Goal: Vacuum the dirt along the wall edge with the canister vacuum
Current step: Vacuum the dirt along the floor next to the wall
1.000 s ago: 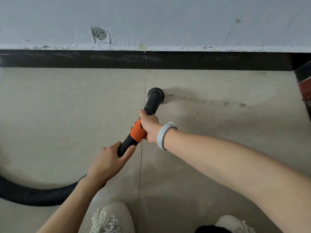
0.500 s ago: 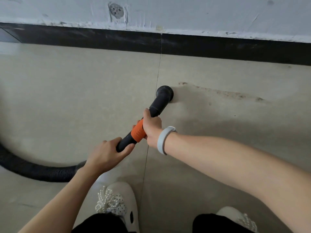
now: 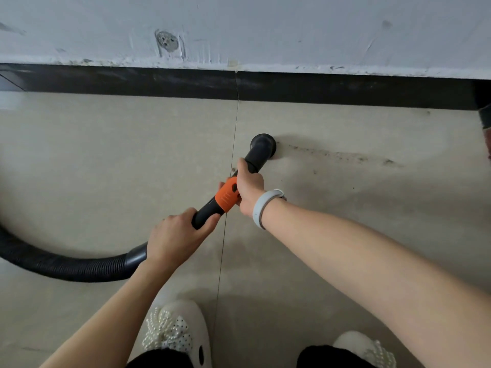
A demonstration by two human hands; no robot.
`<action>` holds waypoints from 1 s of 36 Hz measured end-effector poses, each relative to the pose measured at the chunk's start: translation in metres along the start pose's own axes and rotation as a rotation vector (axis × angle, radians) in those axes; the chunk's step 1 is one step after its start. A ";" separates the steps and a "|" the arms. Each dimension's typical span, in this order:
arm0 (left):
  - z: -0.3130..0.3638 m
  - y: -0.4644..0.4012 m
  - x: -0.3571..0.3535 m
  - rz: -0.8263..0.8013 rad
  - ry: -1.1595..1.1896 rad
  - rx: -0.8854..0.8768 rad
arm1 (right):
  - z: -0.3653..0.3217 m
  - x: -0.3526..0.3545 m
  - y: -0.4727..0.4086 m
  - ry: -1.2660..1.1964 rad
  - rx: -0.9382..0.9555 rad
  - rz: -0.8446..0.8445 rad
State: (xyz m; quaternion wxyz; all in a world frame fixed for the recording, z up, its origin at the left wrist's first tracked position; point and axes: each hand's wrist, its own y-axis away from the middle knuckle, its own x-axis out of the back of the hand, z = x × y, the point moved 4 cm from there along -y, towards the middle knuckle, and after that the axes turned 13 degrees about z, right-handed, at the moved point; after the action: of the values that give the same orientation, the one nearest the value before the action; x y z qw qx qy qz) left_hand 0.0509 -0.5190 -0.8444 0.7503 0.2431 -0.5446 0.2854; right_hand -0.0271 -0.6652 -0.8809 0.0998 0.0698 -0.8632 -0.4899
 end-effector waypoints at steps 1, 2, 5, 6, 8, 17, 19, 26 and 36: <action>0.000 0.000 0.000 -0.001 -0.002 -0.001 | -0.002 0.001 0.000 0.005 0.004 0.010; 0.000 -0.001 0.000 -0.002 -0.007 -0.005 | -0.003 0.002 -0.001 0.010 0.011 0.016; -0.001 -0.001 0.001 -0.009 -0.015 -0.003 | -0.005 0.001 -0.001 0.014 0.021 0.012; -0.001 -0.001 0.001 -0.016 -0.019 -0.006 | -0.005 0.000 -0.001 0.030 0.034 0.018; 0.000 -0.001 -0.001 -0.027 -0.025 -0.013 | -0.004 0.001 0.000 0.073 0.071 0.041; 0.017 -0.014 -0.003 -0.055 0.025 -0.003 | -0.023 0.013 -0.002 0.216 0.135 0.154; 0.024 -0.017 -0.006 -0.059 0.014 -0.009 | -0.028 0.018 -0.005 0.253 0.149 0.173; 0.047 -0.007 -0.018 -0.095 0.027 -0.056 | -0.028 0.045 -0.012 0.224 0.120 0.200; 0.055 -0.002 -0.021 -0.060 0.013 -0.098 | -0.023 0.060 -0.017 0.097 0.065 0.138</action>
State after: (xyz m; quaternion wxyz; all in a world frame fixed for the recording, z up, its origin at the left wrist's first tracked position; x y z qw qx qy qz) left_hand 0.0099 -0.5613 -0.8490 0.7732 0.2202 -0.5453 0.2372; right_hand -0.0790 -0.7063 -0.8774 0.1726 0.0371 -0.8755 -0.4498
